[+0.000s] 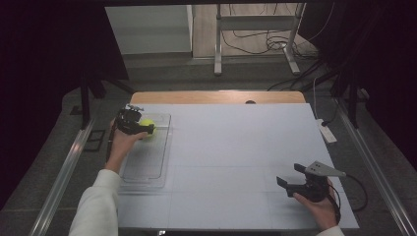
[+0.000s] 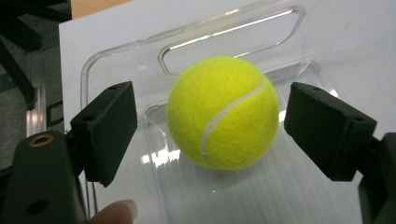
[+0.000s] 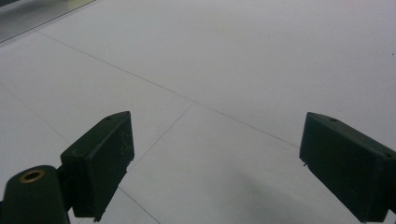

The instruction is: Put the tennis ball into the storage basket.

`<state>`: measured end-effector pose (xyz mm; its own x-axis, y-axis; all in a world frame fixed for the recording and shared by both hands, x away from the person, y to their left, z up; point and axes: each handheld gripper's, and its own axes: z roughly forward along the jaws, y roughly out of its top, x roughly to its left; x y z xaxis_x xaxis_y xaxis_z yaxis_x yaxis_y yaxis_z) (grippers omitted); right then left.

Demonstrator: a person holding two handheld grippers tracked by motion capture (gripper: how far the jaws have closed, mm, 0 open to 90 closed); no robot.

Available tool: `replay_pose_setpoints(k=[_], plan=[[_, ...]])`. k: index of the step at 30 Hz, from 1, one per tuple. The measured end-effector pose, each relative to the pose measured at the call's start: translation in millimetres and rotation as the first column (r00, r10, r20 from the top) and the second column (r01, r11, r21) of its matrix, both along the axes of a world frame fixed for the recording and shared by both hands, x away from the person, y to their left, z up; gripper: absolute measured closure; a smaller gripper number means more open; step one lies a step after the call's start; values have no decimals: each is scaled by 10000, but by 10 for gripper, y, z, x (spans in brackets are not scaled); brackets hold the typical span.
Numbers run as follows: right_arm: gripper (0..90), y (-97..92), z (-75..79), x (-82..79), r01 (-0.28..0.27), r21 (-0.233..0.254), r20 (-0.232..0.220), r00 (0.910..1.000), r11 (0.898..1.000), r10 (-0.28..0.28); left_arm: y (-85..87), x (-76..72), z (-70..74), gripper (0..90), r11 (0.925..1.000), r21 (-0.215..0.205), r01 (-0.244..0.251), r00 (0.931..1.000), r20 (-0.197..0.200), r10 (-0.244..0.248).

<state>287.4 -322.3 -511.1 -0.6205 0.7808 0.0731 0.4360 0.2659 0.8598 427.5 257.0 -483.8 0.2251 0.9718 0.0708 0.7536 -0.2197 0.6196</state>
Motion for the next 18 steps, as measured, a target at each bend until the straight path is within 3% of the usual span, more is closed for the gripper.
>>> replay_pose_setpoints(k=[7,13,18], plan=[[105,0,-4,9,3,-10,4,10000,10000,-3,43,-115,88,172,9967,-777,241,9981,592,-195],[105,8,-13,33,-33,13,-10,10000,10000,33,92,-225,141,160,9855,-1596,573,9947,935,-427],[105,10,-19,47,-55,43,-48,10000,10000,55,120,-312,172,162,9757,-2007,882,9903,1233,-641]])
